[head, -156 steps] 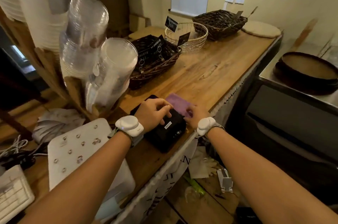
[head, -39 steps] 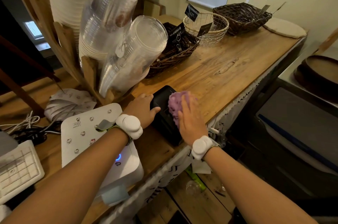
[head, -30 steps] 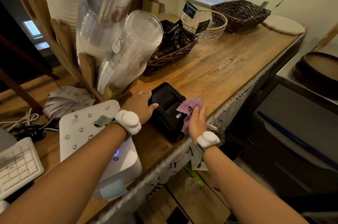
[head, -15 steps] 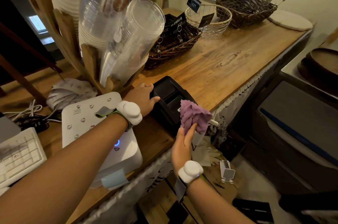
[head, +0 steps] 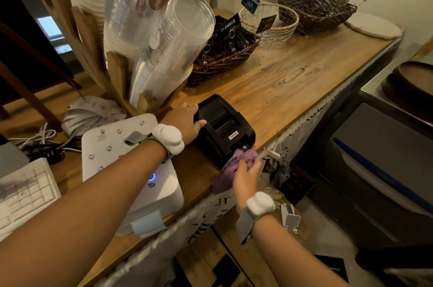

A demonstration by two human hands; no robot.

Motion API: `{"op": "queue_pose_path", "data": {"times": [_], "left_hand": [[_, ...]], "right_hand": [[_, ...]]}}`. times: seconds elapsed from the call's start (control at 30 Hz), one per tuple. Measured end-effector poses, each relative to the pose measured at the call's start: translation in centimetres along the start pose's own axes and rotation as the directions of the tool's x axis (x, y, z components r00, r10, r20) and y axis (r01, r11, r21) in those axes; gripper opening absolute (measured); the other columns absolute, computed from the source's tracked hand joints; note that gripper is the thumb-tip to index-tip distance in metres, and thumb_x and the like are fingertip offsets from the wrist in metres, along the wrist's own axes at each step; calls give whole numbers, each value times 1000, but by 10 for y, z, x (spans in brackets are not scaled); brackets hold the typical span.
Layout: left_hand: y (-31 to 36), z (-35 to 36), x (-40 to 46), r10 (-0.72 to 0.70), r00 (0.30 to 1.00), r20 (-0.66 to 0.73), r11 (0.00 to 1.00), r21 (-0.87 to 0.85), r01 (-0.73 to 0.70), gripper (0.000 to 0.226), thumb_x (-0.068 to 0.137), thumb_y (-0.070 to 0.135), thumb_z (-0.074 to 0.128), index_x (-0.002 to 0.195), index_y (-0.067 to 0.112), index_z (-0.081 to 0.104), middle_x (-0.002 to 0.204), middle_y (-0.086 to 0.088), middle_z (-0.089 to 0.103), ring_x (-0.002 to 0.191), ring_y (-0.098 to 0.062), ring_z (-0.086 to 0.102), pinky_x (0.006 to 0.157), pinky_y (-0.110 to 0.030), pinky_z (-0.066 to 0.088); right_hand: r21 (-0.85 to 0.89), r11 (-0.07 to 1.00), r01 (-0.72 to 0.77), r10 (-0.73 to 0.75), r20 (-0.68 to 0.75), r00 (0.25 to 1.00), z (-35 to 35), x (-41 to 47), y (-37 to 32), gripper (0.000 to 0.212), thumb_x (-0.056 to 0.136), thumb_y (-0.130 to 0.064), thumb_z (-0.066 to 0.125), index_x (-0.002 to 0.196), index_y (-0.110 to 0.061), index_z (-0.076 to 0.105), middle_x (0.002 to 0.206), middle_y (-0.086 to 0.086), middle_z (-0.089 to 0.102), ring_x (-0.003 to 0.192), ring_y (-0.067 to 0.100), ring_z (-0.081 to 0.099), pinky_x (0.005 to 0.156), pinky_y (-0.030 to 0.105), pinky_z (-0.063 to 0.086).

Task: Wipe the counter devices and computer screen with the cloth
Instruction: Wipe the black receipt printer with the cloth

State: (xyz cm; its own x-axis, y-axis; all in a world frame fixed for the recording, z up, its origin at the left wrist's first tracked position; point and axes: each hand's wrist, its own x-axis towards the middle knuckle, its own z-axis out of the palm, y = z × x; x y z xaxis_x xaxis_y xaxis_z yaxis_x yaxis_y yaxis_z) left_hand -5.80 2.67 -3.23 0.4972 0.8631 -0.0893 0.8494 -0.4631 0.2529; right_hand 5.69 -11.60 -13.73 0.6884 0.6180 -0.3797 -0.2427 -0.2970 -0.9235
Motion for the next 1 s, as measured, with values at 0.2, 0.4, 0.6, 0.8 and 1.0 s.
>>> {"op": "queue_pose_path", "data": {"times": [0.2,0.4,0.6,0.8,1.0], "left_hand": [[-1,0,0,5,1000,0,1000,-18,-5,60,96,44,49,146,13,37,150,-11,37,134,-29,44,101,-41,44],[-1,1,0,-6,1000,3,998,-56,7,59,95,45,50,145,15,37,147,-8,39,126,-30,50,96,-41,46],[0,0,0,-2,1000,17,998,-67,3,57,97,43,48,144,15,36,148,-8,37,129,-30,47,102,-42,43],[0,1,1,2,1000,19,997,-77,0,56,97,42,47,145,16,34,148,-6,35,129,-29,47,101,-41,42],[-3,4,3,6,1000,5,998,-60,-6,60,98,43,45,149,17,30,145,-5,37,120,-26,53,91,-31,44]], "right_hand": [[-4,986,167,-167,3,986,10,-19,4,45,104,-28,38,147,-30,26,149,1,39,127,12,43,98,29,35],[-196,920,338,-331,70,941,-7,63,-63,41,105,-22,33,145,-27,38,157,1,27,138,20,35,110,30,29],[-366,806,465,-299,426,854,20,116,-107,44,104,-23,37,147,-13,40,150,3,44,139,17,38,106,20,28],[-538,635,554,-102,653,751,69,129,-151,46,106,-33,27,144,-13,45,150,5,44,141,21,37,111,25,24],[-641,755,136,251,475,843,75,148,-153,82,75,-75,59,120,-7,62,116,12,67,108,34,62,103,45,46]]}}
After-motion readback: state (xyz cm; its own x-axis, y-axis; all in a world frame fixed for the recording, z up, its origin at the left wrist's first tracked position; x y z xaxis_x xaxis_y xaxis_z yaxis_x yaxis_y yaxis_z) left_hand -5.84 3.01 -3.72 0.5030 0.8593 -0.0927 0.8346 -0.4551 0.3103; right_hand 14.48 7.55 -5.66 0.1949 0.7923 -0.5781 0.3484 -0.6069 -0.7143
